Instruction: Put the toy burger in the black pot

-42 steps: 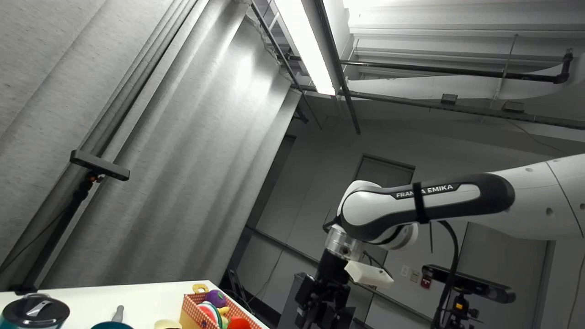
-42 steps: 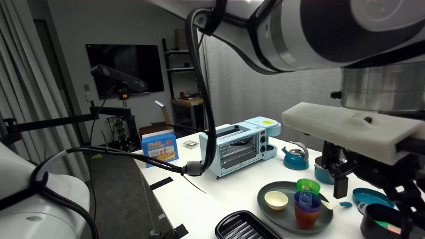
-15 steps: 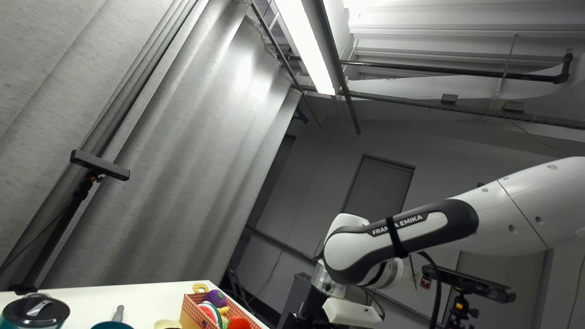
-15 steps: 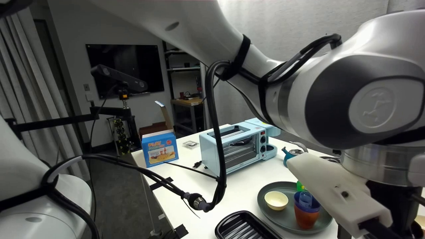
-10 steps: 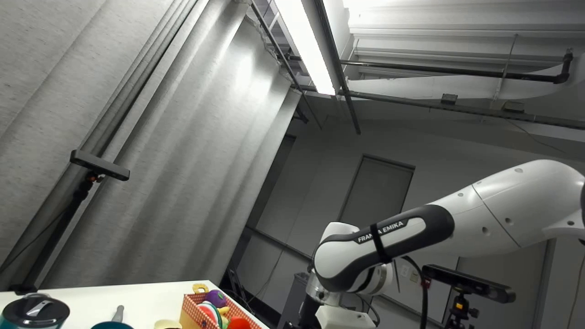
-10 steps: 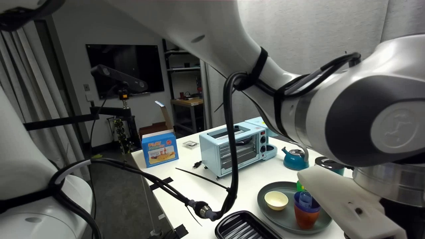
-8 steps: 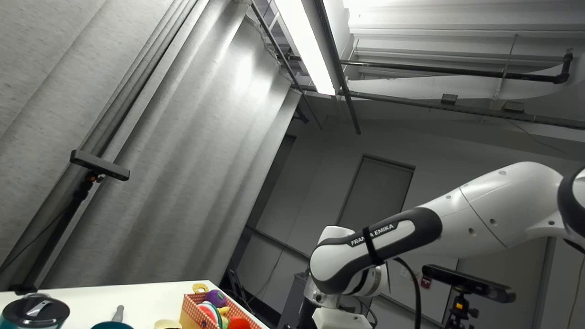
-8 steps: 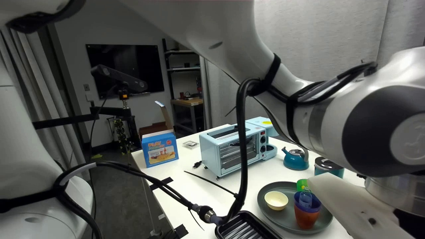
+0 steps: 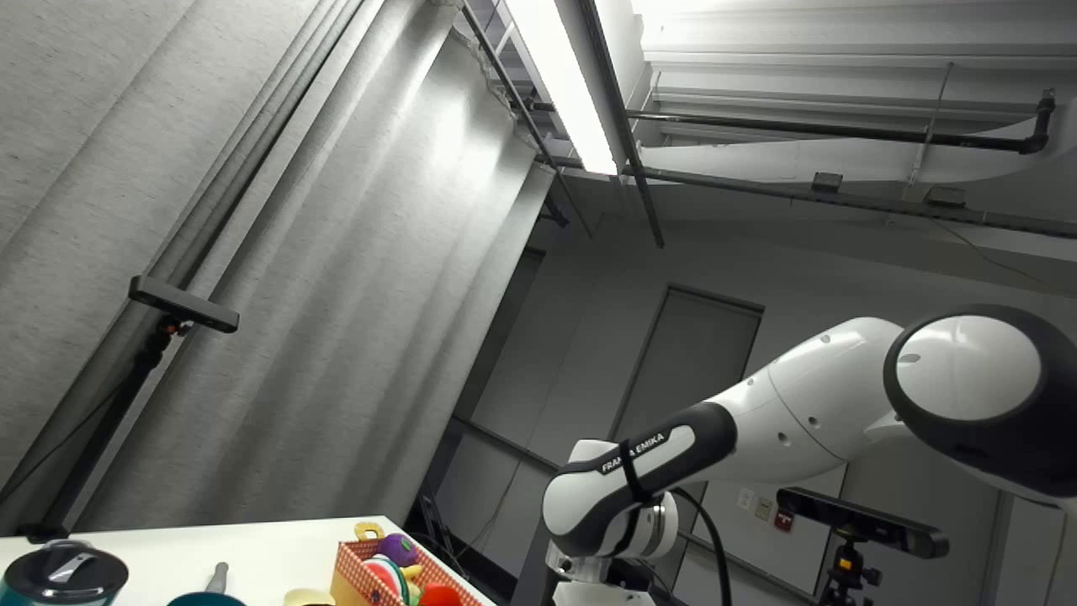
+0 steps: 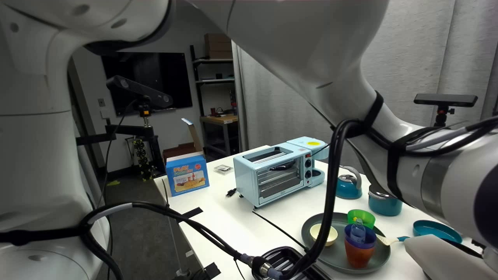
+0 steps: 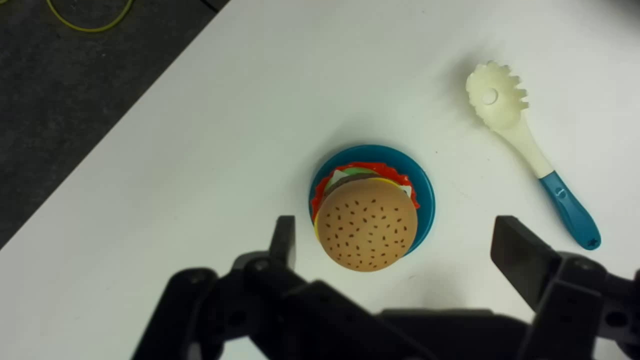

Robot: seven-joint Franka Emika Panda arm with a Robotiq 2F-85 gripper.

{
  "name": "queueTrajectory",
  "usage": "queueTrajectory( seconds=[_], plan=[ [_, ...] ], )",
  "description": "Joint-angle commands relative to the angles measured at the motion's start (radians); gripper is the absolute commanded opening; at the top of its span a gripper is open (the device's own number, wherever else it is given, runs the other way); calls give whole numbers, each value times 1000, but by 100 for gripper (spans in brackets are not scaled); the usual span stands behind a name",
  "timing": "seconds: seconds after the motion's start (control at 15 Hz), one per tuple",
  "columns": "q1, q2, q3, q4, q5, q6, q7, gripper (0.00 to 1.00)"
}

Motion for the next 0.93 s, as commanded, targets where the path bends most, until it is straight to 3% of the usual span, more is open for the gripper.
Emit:
queueTrajectory(
  seconds=[0.0, 0.87],
  plan=[
    [-14, 95, -4, 82, 56, -6, 5, 100],
    [-40, 212, -11, 145, 147, -1, 5, 100]
  ],
)
